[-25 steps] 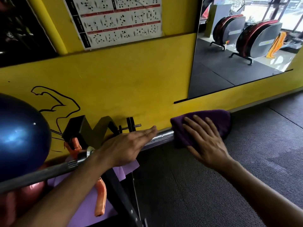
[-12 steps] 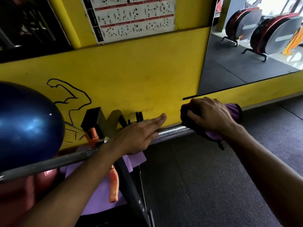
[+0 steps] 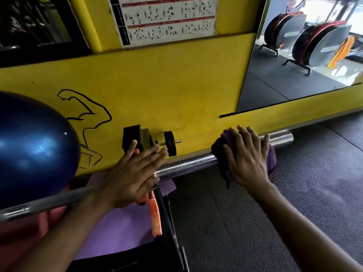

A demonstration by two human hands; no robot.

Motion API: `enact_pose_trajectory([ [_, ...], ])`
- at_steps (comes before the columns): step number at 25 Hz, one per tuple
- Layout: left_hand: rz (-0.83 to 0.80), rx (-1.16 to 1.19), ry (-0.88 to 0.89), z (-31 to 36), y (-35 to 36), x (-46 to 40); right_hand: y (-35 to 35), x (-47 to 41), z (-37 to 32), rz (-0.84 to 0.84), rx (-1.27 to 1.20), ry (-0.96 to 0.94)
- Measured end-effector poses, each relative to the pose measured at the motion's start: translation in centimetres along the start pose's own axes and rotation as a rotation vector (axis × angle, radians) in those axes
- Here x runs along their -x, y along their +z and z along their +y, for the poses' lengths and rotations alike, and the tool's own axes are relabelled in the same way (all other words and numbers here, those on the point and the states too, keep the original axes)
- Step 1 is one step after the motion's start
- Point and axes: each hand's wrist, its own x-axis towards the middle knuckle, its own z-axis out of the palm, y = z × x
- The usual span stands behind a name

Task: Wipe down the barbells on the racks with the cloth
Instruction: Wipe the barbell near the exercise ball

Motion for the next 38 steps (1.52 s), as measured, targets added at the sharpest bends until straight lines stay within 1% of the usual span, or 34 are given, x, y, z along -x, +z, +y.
enact_pose_trajectory([
  [3, 0.003, 0.026, -0.019, -0.2, 0.3, 0.1, -0.3, -0.1, 1.4, -0.021, 0.024, -0.103],
  [5, 0.004, 0.025, -0.022, -0.3, 0.4, 0.2, -1.4, -2.1, 1.2, -0.071, 0.052, -0.049],
  [7, 0.005, 0.013, -0.013, -0.4, 0.5, 0.2, -1.6, -4.4, -0.5, -0.165, 0.076, 0.023],
  [8, 0.006, 0.009, -0.009, -0.3, 0.5, 0.3, -1.3, -4.6, -1.8, -0.192, 0.102, 0.003],
  [9, 0.011, 0.01, -0.005, -0.3, 0.5, 0.3, -0.8, -4.1, -3.1, -0.189, 0.112, -0.062],
  [11, 0.026, 0.024, 0.007, -0.5, 0.6, 0.3, 0.1, -1.0, -4.4, -0.124, 0.031, -0.239],
  [13, 0.037, 0.025, 0.02, -0.5, 0.5, 0.3, 1.1, 2.4, -2.7, -0.041, -0.036, -0.377],
  [14, 0.046, 0.02, 0.022, -0.5, 0.5, 0.3, 1.1, 3.1, -1.1, -0.014, -0.036, -0.405],
  [15, 0.053, 0.017, 0.023, -0.5, 0.6, 0.3, 0.8, 3.0, 0.7, 0.018, -0.04, -0.396],
  [17, 0.055, 0.021, 0.023, -0.4, 0.6, 0.3, -0.6, 1.0, 2.7, 0.032, -0.063, -0.272],
  [18, 0.051, 0.02, 0.018, -0.5, 0.7, 0.3, -1.5, -0.8, 2.6, 0.001, -0.067, -0.174],
  [19, 0.045, 0.015, 0.011, -0.5, 0.6, 0.3, -2.2, -2.8, 1.9, -0.066, -0.063, -0.077],
  [20, 0.04, 0.009, 0.007, -0.5, 0.6, 0.3, -2.6, -4.5, 0.6, -0.174, -0.031, -0.023],
  [21, 0.038, 0.008, 0.005, -0.5, 0.6, 0.2, -2.6, -5.6, -0.7, -0.272, 0.01, -0.041],
  [22, 0.038, 0.013, 0.005, -0.4, 0.7, 0.2, -2.5, -5.7, -2.1, -0.319, 0.035, -0.077],
  [23, 0.046, 0.022, 0.005, -0.3, 0.7, 0.3, -1.8, -4.8, -3.0, -0.304, 0.031, -0.145],
  [25, 0.075, 0.04, 0.002, -0.4, 0.8, 0.2, -0.4, -0.8, -3.4, -0.189, -0.063, -0.294],
  [27, 0.083, 0.039, 0.001, -0.5, 0.9, 0.2, 0.5, 3.2, -1.0, -0.073, -0.114, -0.427],
  [28, 0.087, 0.034, -0.005, -0.4, 1.0, 0.2, 0.3, 3.5, 0.8, -0.027, -0.111, -0.44],
  [29, 0.087, 0.03, -0.01, -0.4, 1.0, 0.2, 0.0, 2.8, 2.1, 0.011, -0.125, -0.4],
  [30, 0.08, 0.025, -0.01, -0.4, 1.0, 0.2, -0.5, 1.5, 2.4, 0.022, -0.15, -0.314],
  [31, 0.069, 0.021, -0.011, -0.4, 1.0, 0.2, -1.1, -0.4, 1.9, 0.019, -0.161, -0.188],
  [32, 0.059, 0.011, -0.013, -0.5, 1.0, 0.2, -1.6, -2.4, 0.7, -0.022, -0.133, -0.049],
  [33, 0.054, -0.002, -0.016, -0.4, 0.9, 0.2, -1.8, -4.3, -0.9, -0.106, -0.073, 0.025],
  [34, 0.054, -0.007, -0.014, -0.4, 0.9, 0.0, -1.4, -5.4, -2.3, -0.201, -0.006, 0.025],
  [35, 0.059, 0.002, -0.008, -0.4, 0.8, -0.1, -1.0, -5.6, -3.8, -0.253, 0.026, -0.008],
  [36, 0.066, 0.019, -0.003, -0.5, 0.7, 0.1, -0.4, -4.9, -5.1, -0.249, 0.007, -0.078],
  [38, 0.086, 0.043, 0.007, -1.0, 0.7, 1.4, 0.0, -1.9, -6.7, -0.135, -0.107, -0.252],
])
